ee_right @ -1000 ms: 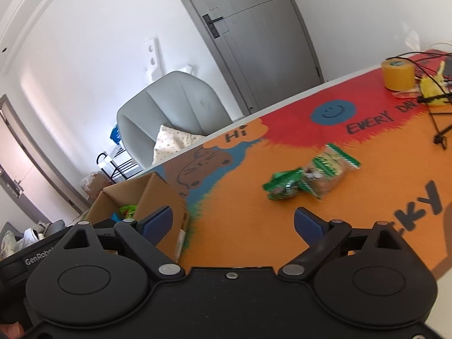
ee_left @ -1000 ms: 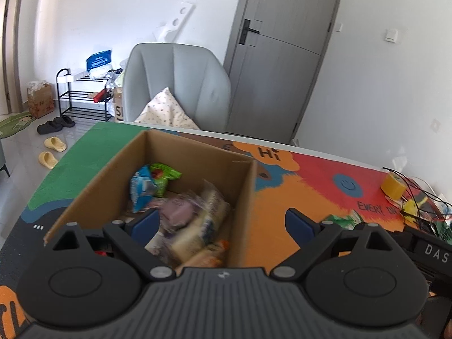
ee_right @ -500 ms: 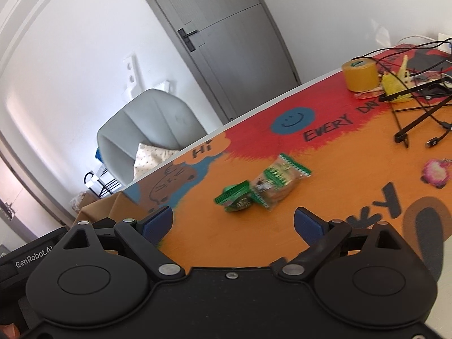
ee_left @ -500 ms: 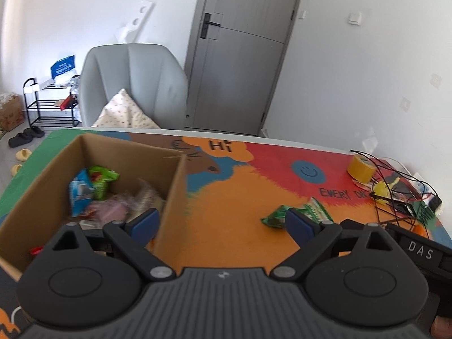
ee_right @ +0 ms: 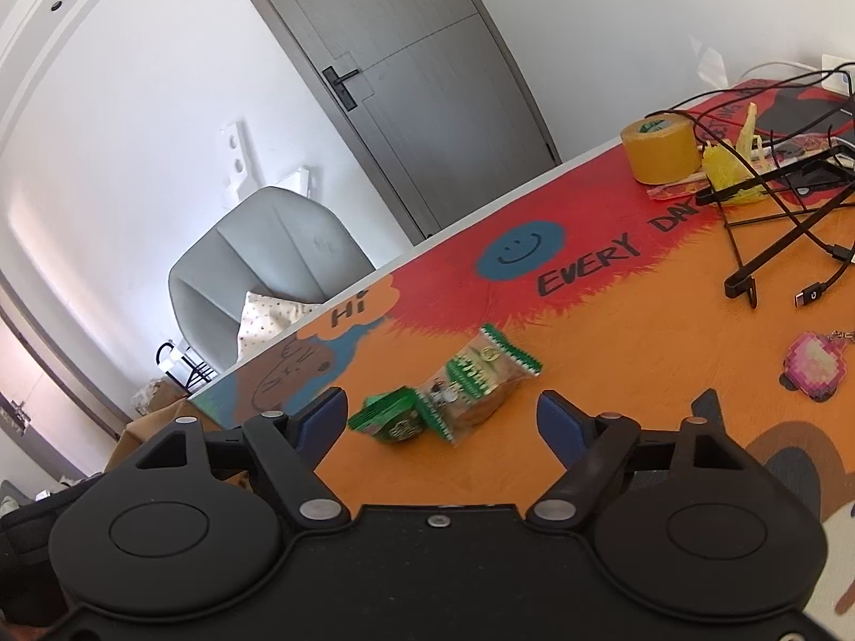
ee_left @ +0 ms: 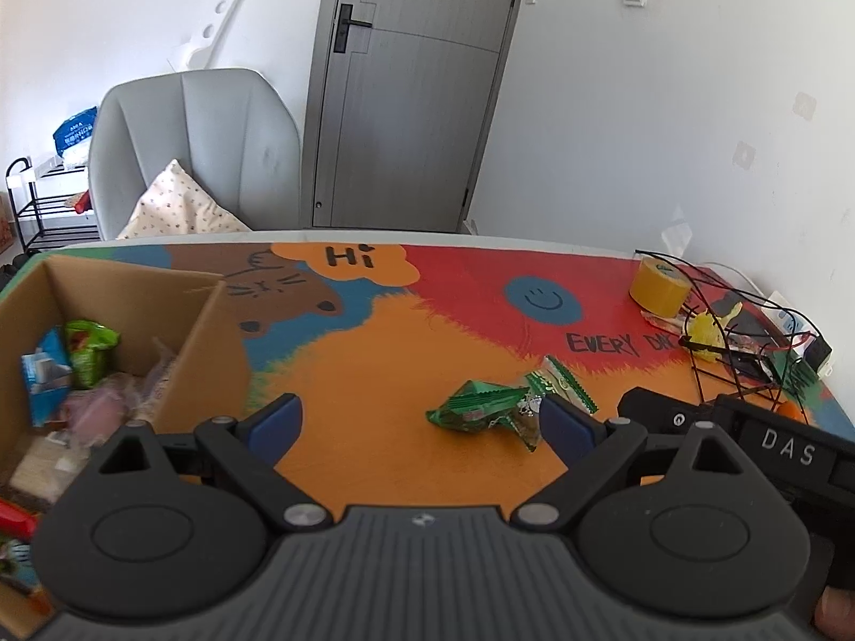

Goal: Organize snacks
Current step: 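Move both tools back over the last green snacks on the mat, then grasp the green packet with left tool while right tool grasps the cow-printed snack, then carry the green packet to the box with left tool while right tool carries the cow-printed snack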

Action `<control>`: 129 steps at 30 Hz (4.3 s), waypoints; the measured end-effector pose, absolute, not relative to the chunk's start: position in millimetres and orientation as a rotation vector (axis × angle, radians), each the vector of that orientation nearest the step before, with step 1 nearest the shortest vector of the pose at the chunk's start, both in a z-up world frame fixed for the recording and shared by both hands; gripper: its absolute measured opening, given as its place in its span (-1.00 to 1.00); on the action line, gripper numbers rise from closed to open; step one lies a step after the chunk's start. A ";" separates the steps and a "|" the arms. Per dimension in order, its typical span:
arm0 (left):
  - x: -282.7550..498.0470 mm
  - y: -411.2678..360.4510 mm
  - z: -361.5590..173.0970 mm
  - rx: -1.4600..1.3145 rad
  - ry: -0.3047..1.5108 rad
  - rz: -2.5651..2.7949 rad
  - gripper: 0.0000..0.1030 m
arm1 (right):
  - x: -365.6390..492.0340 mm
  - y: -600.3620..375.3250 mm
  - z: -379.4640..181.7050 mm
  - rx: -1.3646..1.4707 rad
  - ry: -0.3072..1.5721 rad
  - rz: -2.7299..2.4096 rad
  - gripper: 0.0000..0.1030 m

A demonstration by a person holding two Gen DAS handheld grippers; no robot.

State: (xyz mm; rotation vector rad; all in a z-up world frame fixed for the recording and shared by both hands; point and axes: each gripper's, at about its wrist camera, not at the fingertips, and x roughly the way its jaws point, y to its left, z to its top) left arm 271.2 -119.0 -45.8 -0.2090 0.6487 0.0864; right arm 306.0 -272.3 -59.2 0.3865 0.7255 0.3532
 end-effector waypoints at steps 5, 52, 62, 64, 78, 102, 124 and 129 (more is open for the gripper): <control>290.9 -128.4 -56.8 -0.196 0.667 0.068 0.84 | 317.9 -282.2 -69.3 0.405 0.738 0.332 0.46; 329.2 -108.5 -111.0 -0.383 0.565 0.088 -0.06 | 360.5 -244.3 -103.3 0.350 0.815 0.300 0.43; 318.9 -84.8 -100.8 -0.397 0.540 0.154 -0.06 | 377.0 -217.0 -112.3 0.341 0.830 0.304 0.29; 318.2 -79.7 -100.8 -0.408 0.541 0.165 -0.05 | 380.8 -211.2 -113.8 0.328 0.829 0.302 0.29; 317.8 -68.7 -105.4 -0.446 0.546 0.174 -0.05 | 386.9 -173.4 -115.0 0.109 0.800 0.249 0.19; 273.9 -75.9 -76.5 -0.422 0.509 0.130 -0.05 | 323.9 -208.3 -82.9 0.175 0.757 0.227 -0.05; 216.3 -66.4 -20.4 -0.354 0.432 0.119 -0.05 | 273.1 -202.1 -26.1 0.213 0.633 0.336 -0.05; 204.4 -50.7 -8.8 -0.351 0.396 0.147 -0.05 | 268.1 -188.7 -16.2 0.209 0.613 0.385 -0.05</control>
